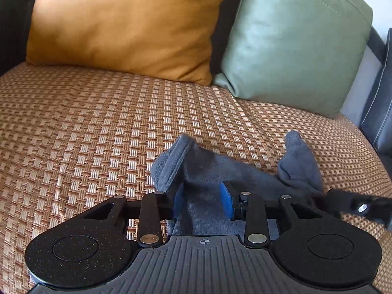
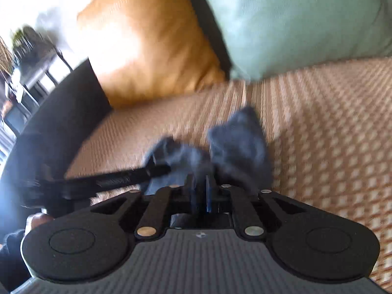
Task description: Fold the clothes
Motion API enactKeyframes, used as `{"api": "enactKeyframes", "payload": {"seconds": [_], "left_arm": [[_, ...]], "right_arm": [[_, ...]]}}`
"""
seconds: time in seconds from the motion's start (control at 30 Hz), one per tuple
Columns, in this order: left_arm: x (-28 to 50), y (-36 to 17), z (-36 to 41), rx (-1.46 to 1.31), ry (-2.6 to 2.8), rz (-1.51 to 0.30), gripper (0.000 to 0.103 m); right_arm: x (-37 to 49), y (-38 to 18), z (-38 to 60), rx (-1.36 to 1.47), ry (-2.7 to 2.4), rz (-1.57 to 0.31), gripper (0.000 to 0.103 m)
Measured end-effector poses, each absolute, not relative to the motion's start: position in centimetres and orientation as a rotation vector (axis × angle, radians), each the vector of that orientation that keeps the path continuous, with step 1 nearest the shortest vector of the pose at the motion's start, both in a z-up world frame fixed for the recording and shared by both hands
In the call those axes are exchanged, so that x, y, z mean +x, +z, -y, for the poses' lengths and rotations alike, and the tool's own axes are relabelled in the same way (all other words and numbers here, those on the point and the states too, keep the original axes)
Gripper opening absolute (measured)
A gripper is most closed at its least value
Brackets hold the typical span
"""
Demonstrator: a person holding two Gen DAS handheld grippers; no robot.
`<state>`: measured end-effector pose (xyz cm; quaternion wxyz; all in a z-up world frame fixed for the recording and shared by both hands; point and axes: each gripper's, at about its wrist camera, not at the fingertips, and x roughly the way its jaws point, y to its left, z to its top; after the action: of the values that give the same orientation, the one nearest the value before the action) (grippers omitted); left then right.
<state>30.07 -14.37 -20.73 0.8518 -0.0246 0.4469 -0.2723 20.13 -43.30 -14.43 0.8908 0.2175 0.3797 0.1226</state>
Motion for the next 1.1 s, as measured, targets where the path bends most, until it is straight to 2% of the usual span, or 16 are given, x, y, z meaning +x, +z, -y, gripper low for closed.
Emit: {"api": "enactKeyframes", "payload": {"seconds": [0.13, 0.43, 0.47, 0.5, 0.53, 0.67, 0.8, 0.87, 0.9, 0.93, 1.0, 1.07, 1.1], "left_arm": [[29.3, -18.7, 12.6, -0.115, -0.569, -0.888, 0.055], [25.4, -19.5, 13.9, -0.206, -0.762, -0.989, 0.057], [25.1, -19.8, 14.3, -0.189, -0.765, -0.992, 0.057], [25.0, -20.1, 14.3, -0.178, -0.752, -0.993, 0.057], [24.8, -20.3, 14.3, -0.167, -0.74, -0.994, 0.057], [25.5, -19.4, 11.6, -0.288, -0.703, -0.97, 0.057], [26.1, -18.6, 10.1, -0.287, -0.668, -0.947, 0.058], [26.1, -19.0, 10.2, -0.244, -0.655, -0.96, 0.058], [26.1, -19.3, 10.1, -0.221, -0.646, -0.965, 0.058], [26.3, -19.4, 9.9, -0.213, -0.638, -0.965, 0.058], [26.5, -19.7, 9.0, -0.217, -0.616, -0.957, 0.059], [27.1, -19.6, 7.9, -0.229, -0.574, -0.944, 0.065], [27.4, -19.5, 7.4, -0.233, -0.554, -0.938, 0.065]], "right_arm": [[20.0, -13.5, 45.6, 0.418, 0.194, -0.77, 0.039], [20.6, -15.9, 43.1, 0.265, 0.215, -0.878, 0.039], [20.7, -16.1, 42.8, 0.248, 0.213, -0.887, 0.037], [20.8, -16.2, 42.6, 0.234, 0.208, -0.895, 0.031], [21.0, -16.2, 42.4, 0.235, 0.206, -0.899, 0.006], [20.5, -14.7, 42.4, 0.375, 0.323, -0.841, 0.006], [21.8, -16.5, 41.0, 0.415, 0.351, -0.894, 0.007], [22.8, -18.5, 40.1, 0.402, 0.308, -0.953, 0.013], [23.0, -19.0, 40.0, 0.407, 0.294, -0.965, 0.012], [23.0, -18.9, 40.2, 0.413, 0.294, -0.964, 0.012], [22.5, -17.7, 40.8, 0.433, 0.307, -0.94, 0.019], [21.5, -15.9, 41.9, 0.423, 0.306, -0.89, 0.044], [21.0, -14.9, 42.5, 0.412, 0.302, -0.861, 0.049]]}}
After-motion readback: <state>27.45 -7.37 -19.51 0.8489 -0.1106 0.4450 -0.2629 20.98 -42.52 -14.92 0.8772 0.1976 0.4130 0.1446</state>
